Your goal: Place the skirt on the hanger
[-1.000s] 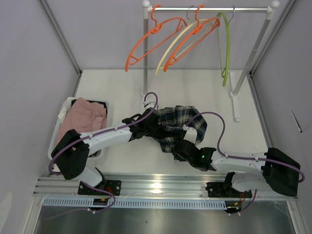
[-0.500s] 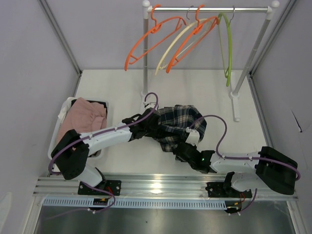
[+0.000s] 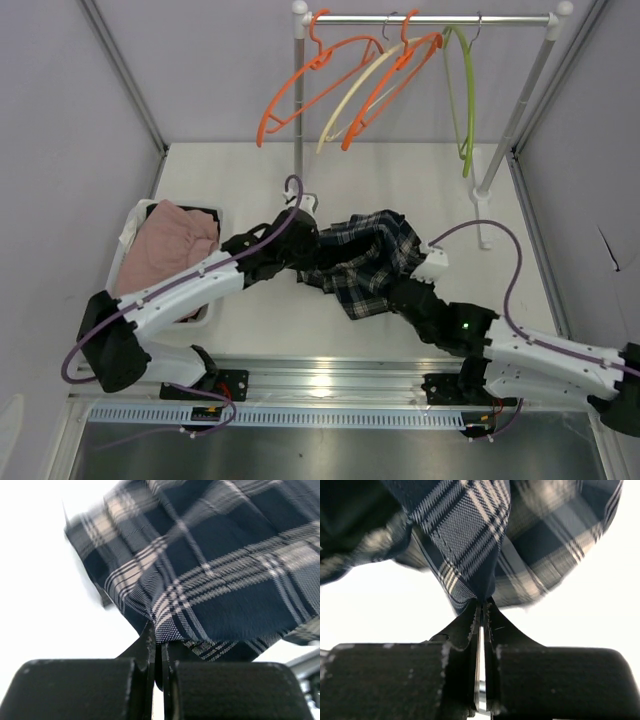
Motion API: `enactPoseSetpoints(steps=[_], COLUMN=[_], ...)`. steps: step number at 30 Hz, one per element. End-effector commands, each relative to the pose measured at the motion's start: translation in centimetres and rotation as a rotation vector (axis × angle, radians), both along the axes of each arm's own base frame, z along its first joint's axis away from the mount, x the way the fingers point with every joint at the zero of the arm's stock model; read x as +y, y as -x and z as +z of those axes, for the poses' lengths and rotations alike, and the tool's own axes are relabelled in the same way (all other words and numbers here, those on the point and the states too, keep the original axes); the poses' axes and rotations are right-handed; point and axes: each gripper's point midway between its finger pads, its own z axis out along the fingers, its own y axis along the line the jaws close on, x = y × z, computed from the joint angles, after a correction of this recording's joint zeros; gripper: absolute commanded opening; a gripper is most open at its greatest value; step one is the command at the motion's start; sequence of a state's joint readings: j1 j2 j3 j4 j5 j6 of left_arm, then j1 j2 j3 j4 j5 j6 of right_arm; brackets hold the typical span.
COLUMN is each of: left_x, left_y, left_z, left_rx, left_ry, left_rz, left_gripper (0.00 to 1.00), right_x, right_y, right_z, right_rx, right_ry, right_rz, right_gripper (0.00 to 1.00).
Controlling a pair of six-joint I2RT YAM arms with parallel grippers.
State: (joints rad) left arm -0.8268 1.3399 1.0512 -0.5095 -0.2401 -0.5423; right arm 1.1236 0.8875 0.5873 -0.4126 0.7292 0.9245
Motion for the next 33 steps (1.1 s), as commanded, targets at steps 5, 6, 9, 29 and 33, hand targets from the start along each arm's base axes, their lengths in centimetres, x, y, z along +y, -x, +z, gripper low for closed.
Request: enactPoseSetpoints(steps=[5, 6, 9, 29, 33], left_x=[2.3, 2.8, 4.1, 5.4, 4.7], left_y=[0.3, 0.7, 1.1, 1.6, 1.9], left_z=[11.6, 12.1, 16.3, 2.3, -2.6], left_rx=[-0.191, -0.189, -0.252, 0.007, 0.083], left_ry=[0.049, 0.037, 0.046, -0.007, 0.029], left_rz=[-0.015, -0.017, -0.002, 0.048, 0.056], left_gripper=[0.00, 0.00, 0.00, 0.00, 0.00], right_x=[-7.7, -8.3, -10.6, -11.0, -10.9], right_y=[-0.7, -0.7, -0.9, -5.0, -3.7], right_z=[13.6, 15.1, 21.0, 11.1, 4.8], right_rx=[-0.205, -0.225, -0.305, -0.065, 0.056], right_ry=[0.008, 0.003, 0.013, 0.173, 0.104], right_rz=[-0.163, -0.173, -0.211, -0.134, -0.111], right_gripper=[0.00, 0.00, 0.00, 0.00, 0.00])
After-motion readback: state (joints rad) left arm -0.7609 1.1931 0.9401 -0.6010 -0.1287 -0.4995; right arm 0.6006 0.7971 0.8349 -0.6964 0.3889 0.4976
